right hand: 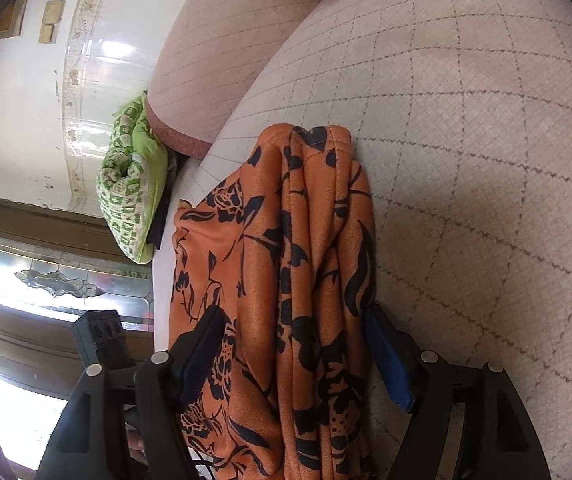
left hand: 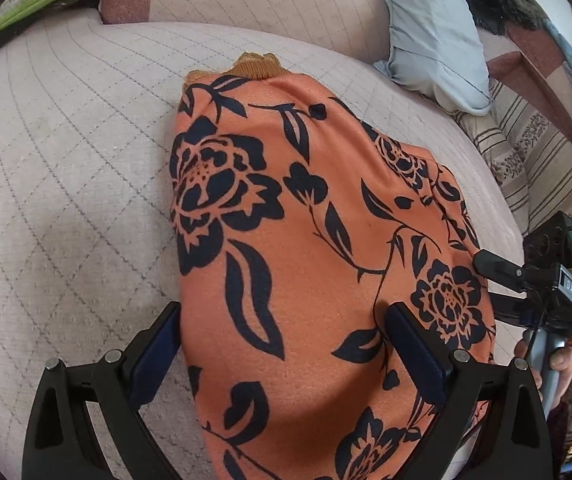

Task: Fold small clothes

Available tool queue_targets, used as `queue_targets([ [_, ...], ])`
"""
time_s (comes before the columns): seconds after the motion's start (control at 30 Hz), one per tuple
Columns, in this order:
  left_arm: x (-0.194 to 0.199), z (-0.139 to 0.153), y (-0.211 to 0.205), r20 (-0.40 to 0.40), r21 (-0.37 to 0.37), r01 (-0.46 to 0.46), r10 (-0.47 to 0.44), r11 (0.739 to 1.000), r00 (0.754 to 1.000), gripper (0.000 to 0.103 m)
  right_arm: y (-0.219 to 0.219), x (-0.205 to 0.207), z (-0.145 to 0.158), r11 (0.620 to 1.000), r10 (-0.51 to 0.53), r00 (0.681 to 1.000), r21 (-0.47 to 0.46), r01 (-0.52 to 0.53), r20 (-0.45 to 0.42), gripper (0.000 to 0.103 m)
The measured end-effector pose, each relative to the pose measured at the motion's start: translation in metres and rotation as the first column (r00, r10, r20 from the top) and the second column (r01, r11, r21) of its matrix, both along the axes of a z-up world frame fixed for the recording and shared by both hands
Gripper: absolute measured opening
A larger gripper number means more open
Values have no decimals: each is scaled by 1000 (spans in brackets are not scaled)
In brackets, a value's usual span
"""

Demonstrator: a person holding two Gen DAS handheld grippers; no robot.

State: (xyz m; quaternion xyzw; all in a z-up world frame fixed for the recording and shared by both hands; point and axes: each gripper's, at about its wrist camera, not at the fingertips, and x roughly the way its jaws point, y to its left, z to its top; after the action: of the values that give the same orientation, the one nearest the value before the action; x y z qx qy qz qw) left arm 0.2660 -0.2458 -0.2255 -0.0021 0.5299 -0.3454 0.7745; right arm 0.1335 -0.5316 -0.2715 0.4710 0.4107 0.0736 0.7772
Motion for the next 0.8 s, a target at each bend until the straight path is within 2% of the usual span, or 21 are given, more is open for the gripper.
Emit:
queue_targets([
  [0.37, 4, 3, 6, -59, -94, 4, -10, 996, 998, 97, 24, 11, 4, 1000, 18, 998, -27, -16, 54, 77],
  [0.5, 3, 4, 15, -35, -72, -30, 28, 997, 999, 78, 37, 15, 10, 995, -1, 999, -97, 4, 39, 69],
  [0.6, 1, 4, 17, -13, -71, -39, 39, 997, 999, 73, 48, 18, 17, 984, 3, 1000, -180, 0, 16, 57],
  [0.73, -3, 10, 22, 14, -73, -38, 39, 997, 999, 55, 61, 17, 35, 971, 2, 999, -240, 11, 52, 49],
  [0.8, -2, 14, 27, 2, -97, -46, 46, 994, 999, 50, 72, 17, 49, 960, 12, 996, -280, 13, 86, 47],
])
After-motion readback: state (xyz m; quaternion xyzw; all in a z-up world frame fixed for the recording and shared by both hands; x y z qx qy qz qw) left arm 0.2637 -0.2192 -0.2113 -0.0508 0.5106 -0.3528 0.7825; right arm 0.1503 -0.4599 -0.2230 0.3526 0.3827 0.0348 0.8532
